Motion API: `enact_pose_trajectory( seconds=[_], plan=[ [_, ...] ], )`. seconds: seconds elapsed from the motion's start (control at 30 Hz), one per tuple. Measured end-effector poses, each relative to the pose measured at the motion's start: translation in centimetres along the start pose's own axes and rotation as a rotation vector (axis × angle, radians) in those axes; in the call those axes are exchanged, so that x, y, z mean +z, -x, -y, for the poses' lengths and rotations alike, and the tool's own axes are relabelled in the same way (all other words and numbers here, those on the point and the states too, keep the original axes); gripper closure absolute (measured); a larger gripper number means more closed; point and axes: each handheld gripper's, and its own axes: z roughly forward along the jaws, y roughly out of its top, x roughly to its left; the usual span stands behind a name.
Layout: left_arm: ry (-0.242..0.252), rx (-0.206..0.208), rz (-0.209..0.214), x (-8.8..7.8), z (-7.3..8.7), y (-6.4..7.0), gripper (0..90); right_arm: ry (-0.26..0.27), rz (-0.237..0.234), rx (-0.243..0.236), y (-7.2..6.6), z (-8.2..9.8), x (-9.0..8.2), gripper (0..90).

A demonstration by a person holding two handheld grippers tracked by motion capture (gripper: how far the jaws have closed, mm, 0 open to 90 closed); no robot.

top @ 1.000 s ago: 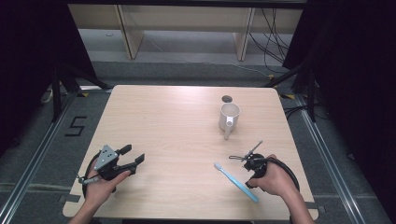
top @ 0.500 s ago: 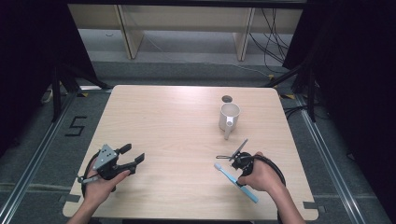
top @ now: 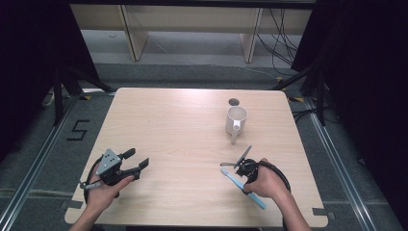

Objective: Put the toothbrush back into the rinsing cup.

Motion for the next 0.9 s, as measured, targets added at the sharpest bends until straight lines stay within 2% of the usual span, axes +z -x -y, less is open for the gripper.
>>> enact_pose_trajectory(
  seconds=[0.03, 0.17, 0.27, 0.37, 0.4, 0.5, 0.53, 0.6, 0.63, 0.67, 0.7, 0.8, 0.83, 0.9],
  plan=[
    [0.001, -0.002, -0.001, 0.02, 0.01, 0.03, 29.5, -0.017, -0.005, 0.047, -0.5, -0.19, -0.17, 70.2],
    [0.008, -0.001, -0.002, 0.04, 0.02, 0.08, 29.7, -0.036, 0.007, 0.053, -0.5, -0.17, 0.05, 71.0],
    [0.01, 0.003, -0.002, 0.01, 0.01, 0.08, 29.8, -0.048, 0.015, 0.033, -0.37, -0.14, 0.37, 72.7],
    [0.008, 0.004, -0.003, 0.0, 0.01, 0.08, 29.7, -0.065, 0.002, 0.043, -0.44, -0.15, 0.46, 73.6],
    [0.009, 0.004, -0.004, 0.0, 0.0, 0.07, 29.8, -0.056, -0.02, 0.028, -0.26, -0.11, 0.58, 74.5],
    [0.013, 0.006, -0.005, 0.0, 0.01, 0.1, 29.8, -0.057, -0.023, 0.027, -0.21, -0.12, 0.6, 75.2],
    [0.011, 0.006, -0.004, 0.02, 0.03, 0.12, 29.9, -0.074, -0.001, 0.052, -0.49, -0.31, 0.44, 76.1],
    [0.01, 0.005, -0.004, 0.04, 0.04, 0.14, 29.9, -0.078, 0.001, 0.058, -0.62, -0.35, 0.36, 76.7],
    [0.008, 0.006, -0.003, 0.04, 0.03, 0.16, 29.9, -0.058, 0.023, -0.004, -0.18, -0.26, 0.73, 77.9],
    [0.009, 0.005, -0.002, 0.06, -0.01, 0.2, 29.9, -0.088, 0.028, 0.043, -0.59, -0.38, 0.53, 78.0],
    [0.009, 0.005, -0.002, 0.06, -0.01, 0.2, 29.9, -0.088, 0.028, 0.043, -0.59, -0.38, 0.53, 78.0],
    [0.01, 0.007, -0.003, 0.06, -0.06, 0.19, 29.9, -0.099, 0.036, 0.015, -0.49, -0.52, 0.52, 78.3],
    [0.008, 0.007, -0.003, 0.08, -0.06, 0.18, 29.9, -0.078, 0.039, -0.009, -0.33, -0.49, 0.65, 78.6],
    [0.007, 0.009, -0.002, 0.08, -0.08, 0.18, 29.9, -0.085, 0.046, -0.012, -0.34, -0.52, 0.6, 78.7]
  ],
)
